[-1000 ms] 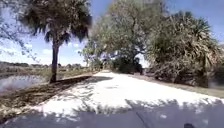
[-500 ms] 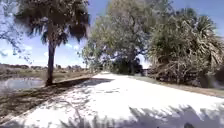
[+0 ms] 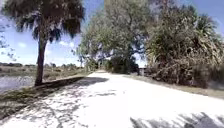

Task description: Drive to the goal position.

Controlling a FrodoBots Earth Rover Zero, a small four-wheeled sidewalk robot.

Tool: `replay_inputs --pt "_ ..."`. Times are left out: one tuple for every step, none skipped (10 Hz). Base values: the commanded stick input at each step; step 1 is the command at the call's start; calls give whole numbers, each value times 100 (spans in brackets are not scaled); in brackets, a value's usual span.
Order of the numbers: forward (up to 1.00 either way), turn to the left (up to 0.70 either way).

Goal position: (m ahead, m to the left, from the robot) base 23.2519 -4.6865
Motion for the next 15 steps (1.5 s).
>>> replay_inputs --pt "70 0" --pt "70 0" --pt "70 0" --pt "70 0" --pt "70 -28" --pt "70 -35" --pt "70 -35" --pt "70 -35" --pt "70 -15" --pt "70 0" --pt "70 0" --pt "70 0" --pt "70 0" --pt "70 0" --pt "70 0"
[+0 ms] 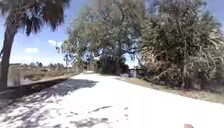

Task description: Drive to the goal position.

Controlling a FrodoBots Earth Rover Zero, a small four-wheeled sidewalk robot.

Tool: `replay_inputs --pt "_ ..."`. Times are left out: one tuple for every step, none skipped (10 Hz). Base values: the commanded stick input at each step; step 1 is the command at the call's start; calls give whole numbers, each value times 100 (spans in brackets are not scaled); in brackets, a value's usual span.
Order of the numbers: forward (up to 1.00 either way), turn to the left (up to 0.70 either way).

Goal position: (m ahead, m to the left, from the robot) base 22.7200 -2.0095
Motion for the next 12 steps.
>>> replay_inputs --pt "70 0" --pt "70 0" --pt "70 0" --pt "70 0" --pt "70 0" --pt "70 0" --pt "70 0" --pt "70 0" --pt "70 0" --pt "70 0" --pt "70 0" --pt "70 0"
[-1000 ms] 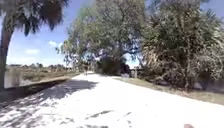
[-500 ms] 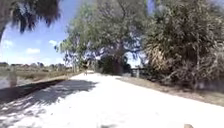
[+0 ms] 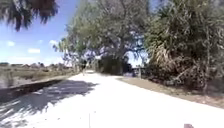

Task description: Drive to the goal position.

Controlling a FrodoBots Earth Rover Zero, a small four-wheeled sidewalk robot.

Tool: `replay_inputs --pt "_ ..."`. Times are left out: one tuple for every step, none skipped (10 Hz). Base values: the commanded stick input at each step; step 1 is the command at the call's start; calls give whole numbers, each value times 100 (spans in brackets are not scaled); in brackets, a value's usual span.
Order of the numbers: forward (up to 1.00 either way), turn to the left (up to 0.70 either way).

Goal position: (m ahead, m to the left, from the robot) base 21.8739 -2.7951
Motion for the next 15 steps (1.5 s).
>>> replay_inputs --pt "70 0" --pt "70 0" --pt "70 0" --pt "70 0" --pt "70 0" --pt "70 0" --pt "70 0" --pt "70 0" --pt "70 0" --pt "70 0" --pt "70 0" --pt "70 0" --pt "70 0" --pt "70 0" --pt "70 0"
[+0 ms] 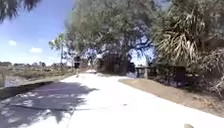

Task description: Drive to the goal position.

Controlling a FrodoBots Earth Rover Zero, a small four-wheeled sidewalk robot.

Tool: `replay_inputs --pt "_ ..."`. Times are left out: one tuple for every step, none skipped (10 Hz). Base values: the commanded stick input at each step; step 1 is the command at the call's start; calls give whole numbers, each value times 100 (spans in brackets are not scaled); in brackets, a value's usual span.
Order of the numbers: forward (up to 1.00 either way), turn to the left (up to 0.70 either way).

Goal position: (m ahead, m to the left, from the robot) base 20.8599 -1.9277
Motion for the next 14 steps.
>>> replay_inputs --pt "70 0" --pt "70 0" --pt "70 0" --pt "70 0" --pt "70 0" --pt "70 0" --pt "70 0" --pt "70 0" --pt "70 0" --pt "70 0" --pt "70 0" --pt "70 0" --pt "70 0" --pt "70 0"
